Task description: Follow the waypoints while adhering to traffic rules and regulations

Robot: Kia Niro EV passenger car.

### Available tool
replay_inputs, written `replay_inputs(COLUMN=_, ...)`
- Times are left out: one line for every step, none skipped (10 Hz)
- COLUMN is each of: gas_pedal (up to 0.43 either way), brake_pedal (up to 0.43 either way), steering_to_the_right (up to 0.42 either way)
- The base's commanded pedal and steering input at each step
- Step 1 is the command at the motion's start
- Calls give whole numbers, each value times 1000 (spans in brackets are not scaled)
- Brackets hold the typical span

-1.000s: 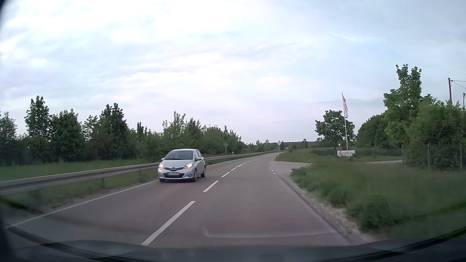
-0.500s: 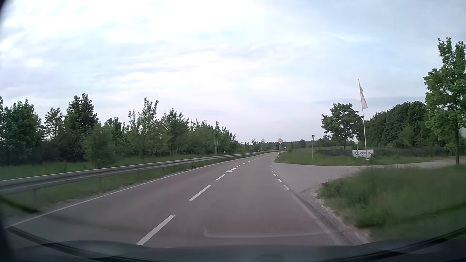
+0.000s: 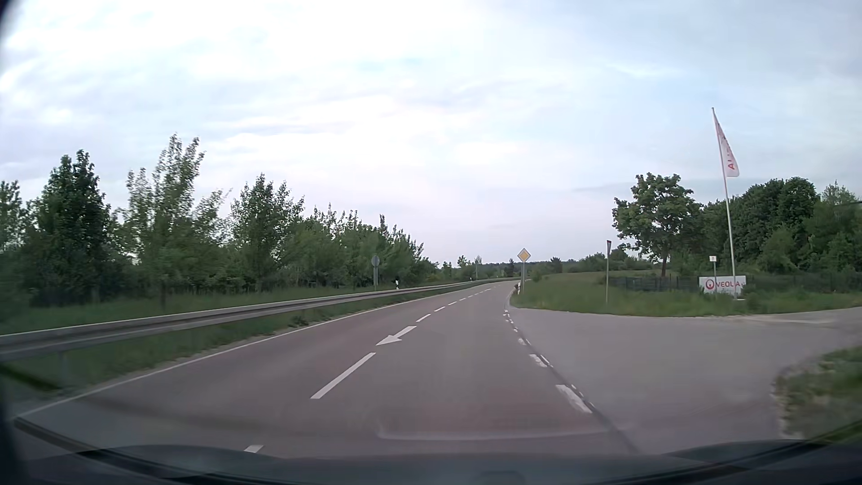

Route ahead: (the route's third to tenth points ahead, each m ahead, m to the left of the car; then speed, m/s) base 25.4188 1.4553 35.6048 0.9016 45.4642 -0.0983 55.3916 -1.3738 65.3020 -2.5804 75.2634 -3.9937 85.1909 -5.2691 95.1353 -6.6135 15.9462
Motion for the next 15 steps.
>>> replay_inputs(gas_pedal=150, brake_pedal=0, steering_to_the_right=9)
replay_inputs(gas_pedal=150, brake_pedal=0, steering_to_the_right=9)
replay_inputs(gas_pedal=150, brake_pedal=0, steering_to_the_right=8)
replay_inputs(gas_pedal=150, brake_pedal=0, steering_to_the_right=8)
replay_inputs(gas_pedal=150, brake_pedal=0, steering_to_the_right=8)
replay_inputs(gas_pedal=150, brake_pedal=0, steering_to_the_right=8)
replay_inputs(gas_pedal=150, brake_pedal=0, steering_to_the_right=8)
replay_inputs(gas_pedal=150, brake_pedal=0, steering_to_the_right=9)
replay_inputs(gas_pedal=150, brake_pedal=0, steering_to_the_right=11)
replay_inputs(gas_pedal=150, brake_pedal=0, steering_to_the_right=14)
replay_inputs(gas_pedal=169, brake_pedal=0, steering_to_the_right=16)
replay_inputs(gas_pedal=177, brake_pedal=0, steering_to_the_right=16)
replay_inputs(gas_pedal=209, brake_pedal=0, steering_to_the_right=16)
replay_inputs(gas_pedal=220, brake_pedal=0, steering_to_the_right=16)
replay_inputs(gas_pedal=228, brake_pedal=0, steering_to_the_right=16)
